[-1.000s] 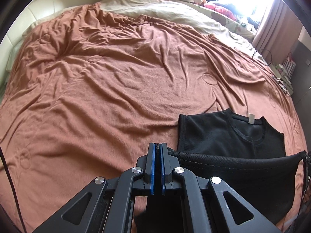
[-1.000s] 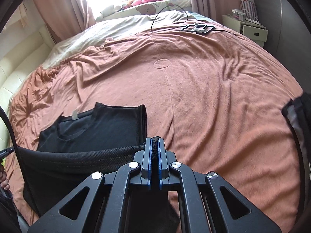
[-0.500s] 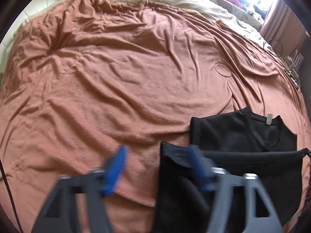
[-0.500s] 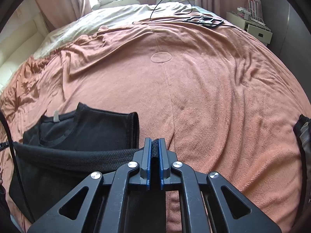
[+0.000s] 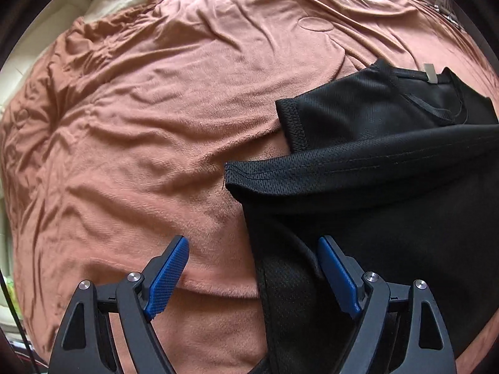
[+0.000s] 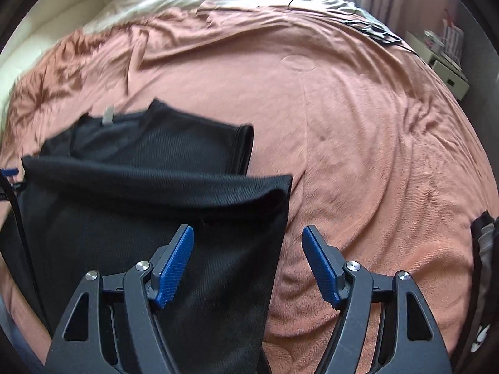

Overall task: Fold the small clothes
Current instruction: 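Close both grippers on the folded edge of the black top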

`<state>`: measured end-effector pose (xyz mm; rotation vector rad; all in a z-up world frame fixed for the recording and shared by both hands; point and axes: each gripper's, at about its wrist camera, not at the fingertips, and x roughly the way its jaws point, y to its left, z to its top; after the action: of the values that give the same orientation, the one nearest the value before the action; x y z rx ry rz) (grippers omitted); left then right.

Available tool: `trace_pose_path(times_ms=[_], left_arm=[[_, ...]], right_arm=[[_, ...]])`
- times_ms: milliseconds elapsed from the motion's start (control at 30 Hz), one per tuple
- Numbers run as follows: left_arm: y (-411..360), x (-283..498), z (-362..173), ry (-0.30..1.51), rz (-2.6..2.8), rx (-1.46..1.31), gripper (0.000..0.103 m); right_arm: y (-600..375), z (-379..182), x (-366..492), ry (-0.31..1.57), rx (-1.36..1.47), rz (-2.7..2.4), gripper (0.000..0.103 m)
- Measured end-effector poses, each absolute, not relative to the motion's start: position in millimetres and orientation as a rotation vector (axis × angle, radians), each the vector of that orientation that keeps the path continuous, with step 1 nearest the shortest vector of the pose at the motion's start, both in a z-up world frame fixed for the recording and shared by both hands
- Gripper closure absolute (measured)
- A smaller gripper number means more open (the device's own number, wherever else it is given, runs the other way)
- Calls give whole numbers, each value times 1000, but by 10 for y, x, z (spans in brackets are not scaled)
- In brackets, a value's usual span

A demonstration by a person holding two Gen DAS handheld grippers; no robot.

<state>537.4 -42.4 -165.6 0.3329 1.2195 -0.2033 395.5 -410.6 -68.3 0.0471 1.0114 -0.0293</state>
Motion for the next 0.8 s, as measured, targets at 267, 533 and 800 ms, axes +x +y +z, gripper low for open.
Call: trace_pose_path(times_ms=[267,533,800], left_arm=[[-462,5601,-1668,1174,-147,382,12],[-401,5996,-1670,1141,-84,329,27],[-228,6098,-1558,1142,-123,124,61]], right_arm=[[-4037,-796,4204,1058,-74,-75,33],[-4072,-848,4582,1019,-49,-127,33],[-4208,-854,4780,997,32,-169,61]])
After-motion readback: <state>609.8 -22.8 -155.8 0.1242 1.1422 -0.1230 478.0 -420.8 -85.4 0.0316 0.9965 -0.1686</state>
